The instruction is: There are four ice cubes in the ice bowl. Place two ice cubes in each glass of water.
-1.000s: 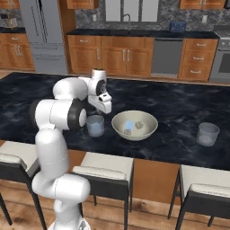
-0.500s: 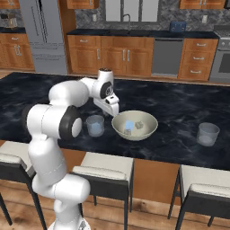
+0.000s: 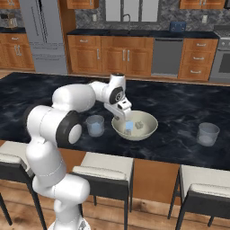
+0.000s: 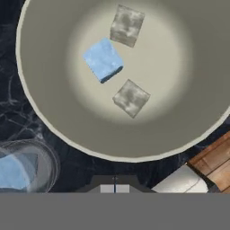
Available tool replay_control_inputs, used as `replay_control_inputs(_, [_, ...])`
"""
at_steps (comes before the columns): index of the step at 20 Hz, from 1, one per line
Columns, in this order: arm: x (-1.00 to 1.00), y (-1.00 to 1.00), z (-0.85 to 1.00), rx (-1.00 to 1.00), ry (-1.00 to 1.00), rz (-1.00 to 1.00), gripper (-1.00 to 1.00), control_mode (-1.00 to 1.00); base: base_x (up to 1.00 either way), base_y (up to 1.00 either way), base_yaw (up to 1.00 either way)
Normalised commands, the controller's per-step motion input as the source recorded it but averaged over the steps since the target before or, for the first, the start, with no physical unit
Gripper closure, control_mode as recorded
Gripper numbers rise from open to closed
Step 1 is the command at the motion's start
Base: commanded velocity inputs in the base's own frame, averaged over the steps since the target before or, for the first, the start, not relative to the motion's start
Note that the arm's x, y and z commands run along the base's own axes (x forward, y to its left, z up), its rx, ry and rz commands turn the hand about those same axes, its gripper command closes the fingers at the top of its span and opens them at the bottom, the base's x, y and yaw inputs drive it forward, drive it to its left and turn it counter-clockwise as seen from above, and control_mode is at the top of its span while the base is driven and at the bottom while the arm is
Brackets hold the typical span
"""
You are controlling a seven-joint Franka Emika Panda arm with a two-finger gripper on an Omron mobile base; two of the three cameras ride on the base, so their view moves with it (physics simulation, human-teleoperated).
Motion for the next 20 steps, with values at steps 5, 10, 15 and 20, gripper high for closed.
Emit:
replay_control_inputs(5, [0.00, -0.59, 0.00, 0.00, 0.00, 0.00, 1.00, -1.00, 0.00, 0.00, 0.00])
replay_control_inputs(10, [0.00, -0.49, 0.00, 0.00, 0.00, 0.00, 1.00, -1.00, 0.00, 0.00, 0.00])
replay_control_inputs(15, [0.00, -0.37, 0.00, 0.00, 0.00, 0.00, -1.00, -1.00, 0.00, 0.00, 0.00])
replay_control_inputs(20, [0.00, -0.32, 0.00, 0.00, 0.00, 0.00, -1.00, -1.00, 0.00, 0.00, 0.00])
